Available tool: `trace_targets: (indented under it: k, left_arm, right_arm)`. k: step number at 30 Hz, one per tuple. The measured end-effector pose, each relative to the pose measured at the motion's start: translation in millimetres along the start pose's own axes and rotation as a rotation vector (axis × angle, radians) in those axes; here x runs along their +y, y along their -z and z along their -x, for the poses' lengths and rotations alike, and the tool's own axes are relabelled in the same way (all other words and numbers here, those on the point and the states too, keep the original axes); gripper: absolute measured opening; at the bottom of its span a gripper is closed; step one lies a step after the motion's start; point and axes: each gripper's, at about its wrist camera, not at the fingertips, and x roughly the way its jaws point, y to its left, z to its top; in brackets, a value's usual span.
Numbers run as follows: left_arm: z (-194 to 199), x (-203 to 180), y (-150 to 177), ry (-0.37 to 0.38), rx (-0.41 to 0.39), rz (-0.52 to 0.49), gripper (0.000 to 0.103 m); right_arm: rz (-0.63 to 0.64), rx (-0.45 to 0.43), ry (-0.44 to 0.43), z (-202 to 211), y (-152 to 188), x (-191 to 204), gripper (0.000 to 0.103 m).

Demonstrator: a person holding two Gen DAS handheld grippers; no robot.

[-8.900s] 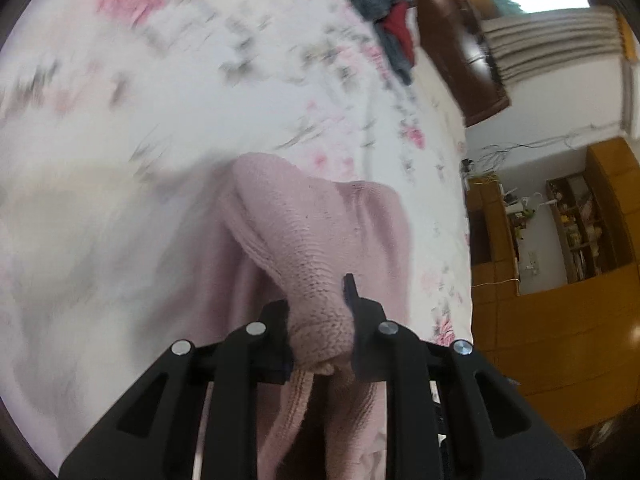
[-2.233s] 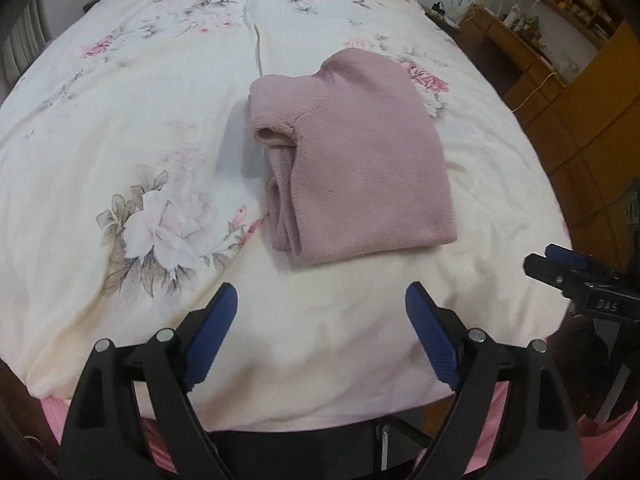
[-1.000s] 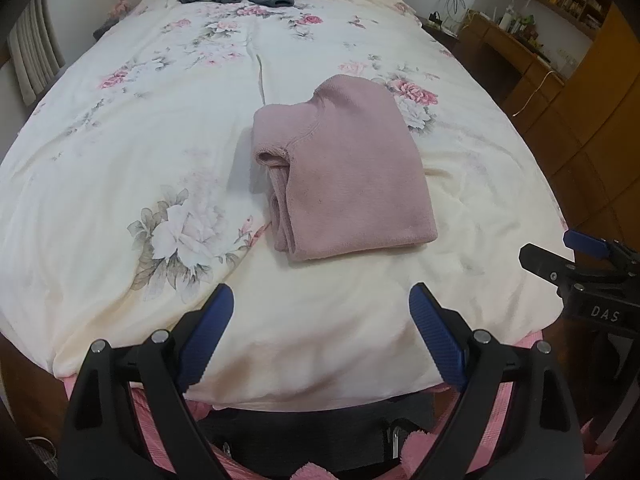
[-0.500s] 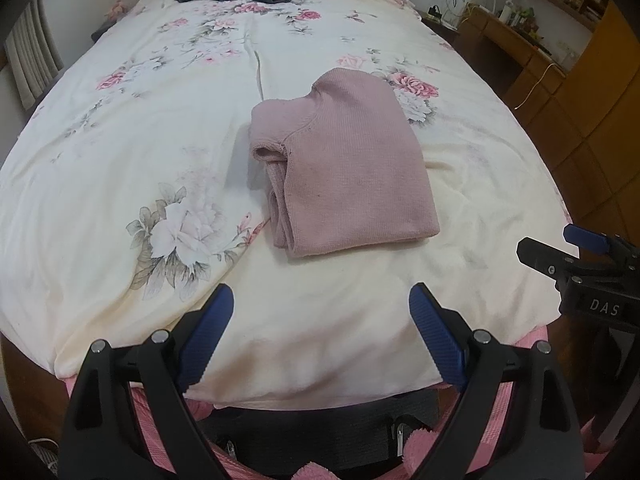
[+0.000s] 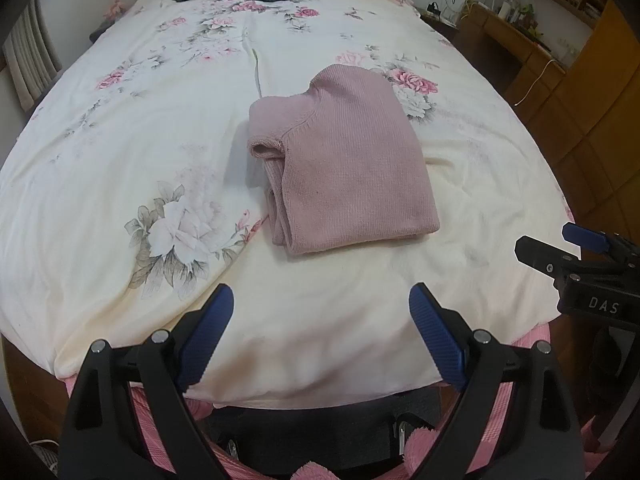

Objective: Fold small clothes

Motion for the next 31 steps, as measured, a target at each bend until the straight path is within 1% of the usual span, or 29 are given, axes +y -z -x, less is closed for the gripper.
trace_targets:
  k: [12,21,27,31]
  left_arm:
    - [-0.5,1.2,0.7,-0.002,0.003,-0.002,0.089]
    - [-1.0,2.1,2.0,-0.004,0.008,-0.006,0.089]
    - [-1.4,1.9,1.4,-0.004,0.008,-0.007,0.089]
    - [-1.3,2.4,1.9,-0.005,0.008,-0.011,0.089]
  right_arm:
    - [-0.013,0.007,-0.012,-2.0,0.5,-1.3,0.099]
    - [0.008,-0.016,0.006,-0.5,0.8,3.2,0.099]
    - [-0.017,0.006,-0.011,-3.7,0.2,-1.5,0.099]
    - [-0.023,0.007,-0.007,-4.2,-0.3,-4.6,0.099]
